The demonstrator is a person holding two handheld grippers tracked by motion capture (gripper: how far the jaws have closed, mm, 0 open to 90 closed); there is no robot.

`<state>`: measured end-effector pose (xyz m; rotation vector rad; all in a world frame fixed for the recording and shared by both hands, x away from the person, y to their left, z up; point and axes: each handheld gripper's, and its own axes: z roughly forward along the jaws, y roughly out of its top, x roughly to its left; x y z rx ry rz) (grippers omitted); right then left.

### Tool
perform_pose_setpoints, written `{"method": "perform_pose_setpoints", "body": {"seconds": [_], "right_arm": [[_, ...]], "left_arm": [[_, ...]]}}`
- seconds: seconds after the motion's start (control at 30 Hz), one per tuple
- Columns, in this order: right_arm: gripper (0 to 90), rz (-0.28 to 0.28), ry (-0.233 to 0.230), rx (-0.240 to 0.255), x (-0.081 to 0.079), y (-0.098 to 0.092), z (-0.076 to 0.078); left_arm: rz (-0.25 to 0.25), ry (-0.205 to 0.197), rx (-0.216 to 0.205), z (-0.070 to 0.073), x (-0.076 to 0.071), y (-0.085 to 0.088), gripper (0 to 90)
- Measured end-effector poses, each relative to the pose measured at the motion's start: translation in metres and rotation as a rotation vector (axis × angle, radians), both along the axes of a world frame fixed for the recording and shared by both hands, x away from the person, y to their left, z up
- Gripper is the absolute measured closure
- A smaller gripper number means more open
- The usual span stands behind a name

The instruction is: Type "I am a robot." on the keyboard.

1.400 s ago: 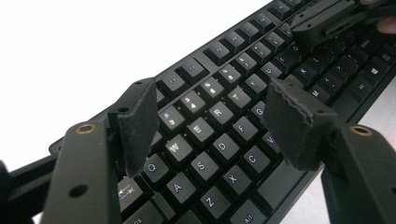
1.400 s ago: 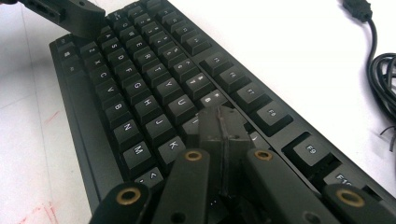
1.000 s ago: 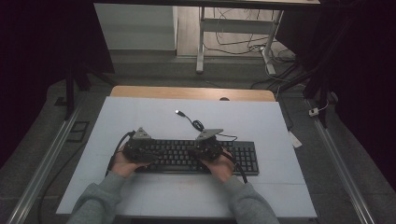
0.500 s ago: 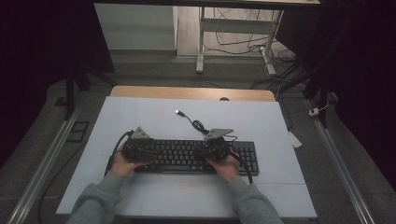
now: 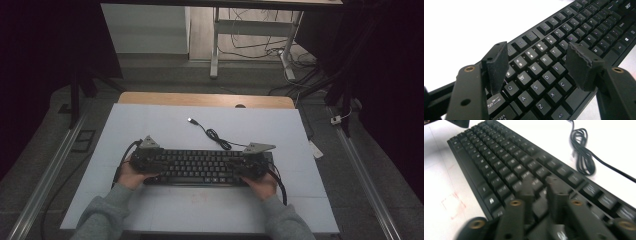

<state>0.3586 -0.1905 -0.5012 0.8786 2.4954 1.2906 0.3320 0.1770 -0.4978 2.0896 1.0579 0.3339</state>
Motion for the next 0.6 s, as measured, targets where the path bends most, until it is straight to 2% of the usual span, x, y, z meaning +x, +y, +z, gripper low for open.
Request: {"method": "perform_pose_setpoints", "body": {"seconds": [0.13, 0.23, 0.6], "right_arm": [[58.3, -0.014, -0.008, -0.009, -0.008, -0.011, -0.001], [53.7, -0.022, -0.023, -0.011, -0.013, -0.017, -0.002], [50.6, -0.014, -0.029, -0.013, -0.019, -0.023, -0.002]], "left_arm": [[0.002, -0.003, -0.004, 0.0, 0.0, 0.0, 35.0], [0.003, -0.003, 0.0, 0.0, 0.0, 0.0, 35.0], [0.001, -0.004, 0.0, 0.0, 0.001, -0.001, 35.0]]}}
